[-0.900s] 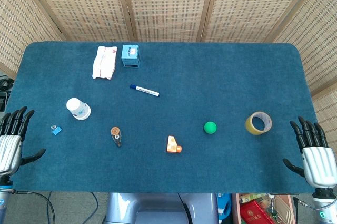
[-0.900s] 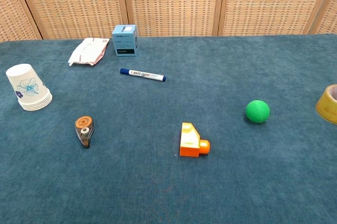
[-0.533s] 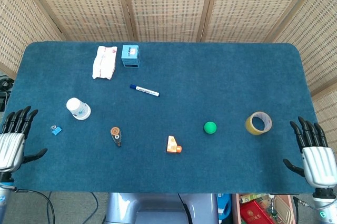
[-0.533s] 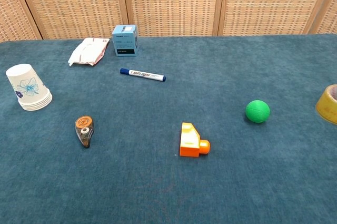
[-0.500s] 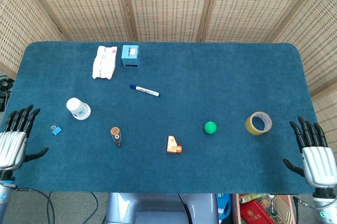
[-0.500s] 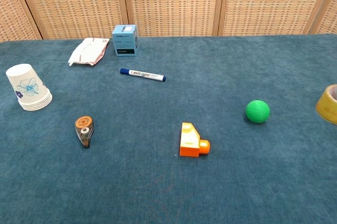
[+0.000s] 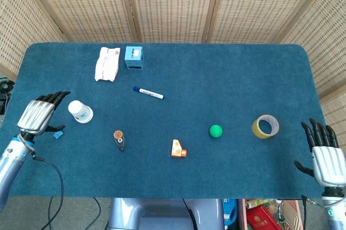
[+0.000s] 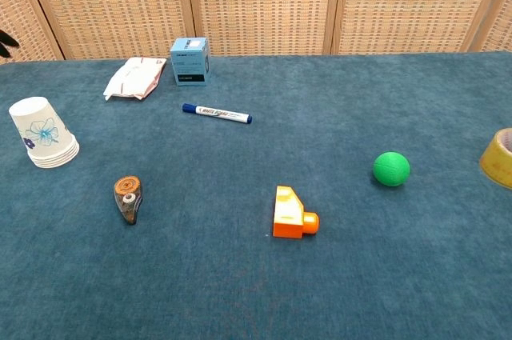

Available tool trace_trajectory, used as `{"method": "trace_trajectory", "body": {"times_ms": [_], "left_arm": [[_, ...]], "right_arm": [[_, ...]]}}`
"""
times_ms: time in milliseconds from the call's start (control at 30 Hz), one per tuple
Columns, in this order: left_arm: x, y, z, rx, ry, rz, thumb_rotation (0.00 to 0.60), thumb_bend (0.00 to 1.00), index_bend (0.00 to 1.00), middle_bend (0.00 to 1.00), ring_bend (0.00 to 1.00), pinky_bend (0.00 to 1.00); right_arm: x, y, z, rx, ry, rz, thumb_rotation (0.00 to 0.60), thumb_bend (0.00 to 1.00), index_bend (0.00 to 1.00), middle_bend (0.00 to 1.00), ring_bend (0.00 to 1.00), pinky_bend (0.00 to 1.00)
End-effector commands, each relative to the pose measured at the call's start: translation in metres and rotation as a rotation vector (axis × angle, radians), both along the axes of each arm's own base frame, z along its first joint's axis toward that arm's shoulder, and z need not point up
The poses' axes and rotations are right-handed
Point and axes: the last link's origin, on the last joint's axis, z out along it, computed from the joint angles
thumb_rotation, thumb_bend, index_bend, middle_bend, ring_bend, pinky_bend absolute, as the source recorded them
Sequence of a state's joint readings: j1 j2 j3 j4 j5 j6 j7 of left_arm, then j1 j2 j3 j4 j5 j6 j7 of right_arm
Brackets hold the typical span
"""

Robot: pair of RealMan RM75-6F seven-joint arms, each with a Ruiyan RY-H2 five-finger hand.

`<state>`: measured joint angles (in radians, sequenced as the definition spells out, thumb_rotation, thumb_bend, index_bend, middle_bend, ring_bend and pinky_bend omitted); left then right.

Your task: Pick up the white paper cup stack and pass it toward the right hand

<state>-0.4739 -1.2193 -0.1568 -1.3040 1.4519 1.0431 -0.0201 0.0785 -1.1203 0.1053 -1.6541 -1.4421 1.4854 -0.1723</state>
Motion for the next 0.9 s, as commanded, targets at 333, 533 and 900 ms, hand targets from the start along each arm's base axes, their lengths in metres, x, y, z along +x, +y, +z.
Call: {"method": "trace_trajectory", "body": {"times_ms": [333, 533, 900], "left_arm": [[-0.001, 0.043, -0.040, -0.058, 0.016, 0.039, 0.600, 0.05, 0.19, 0.26, 0.29, 0.34], [0.001, 0.049, -0.044, -0.047, 0.043, 0.025, 0.600, 0.05, 0.24, 0.31, 0.33, 0.36], [-0.003, 0.051, -0.049, -0.038, 0.040, 0.043, 0.600, 0.05, 0.40, 0.43, 0.45, 0.46]], "right_arm": [[-0.007, -0.008, -0.001, 0.000, -0.001, -0.031, 0.600, 0.00, 0.00, 0.00, 0.00, 0.00], [-0.009, -0.008, -0.002, 0.005, 0.004, -0.045, 0.600, 0.00, 0.00, 0.00, 0.00, 0.00], [-0.010, -0.010, -0.004, 0.009, 0.007, -0.055, 0.600, 0.00, 0.00, 0.00, 0.00, 0.00]]}}
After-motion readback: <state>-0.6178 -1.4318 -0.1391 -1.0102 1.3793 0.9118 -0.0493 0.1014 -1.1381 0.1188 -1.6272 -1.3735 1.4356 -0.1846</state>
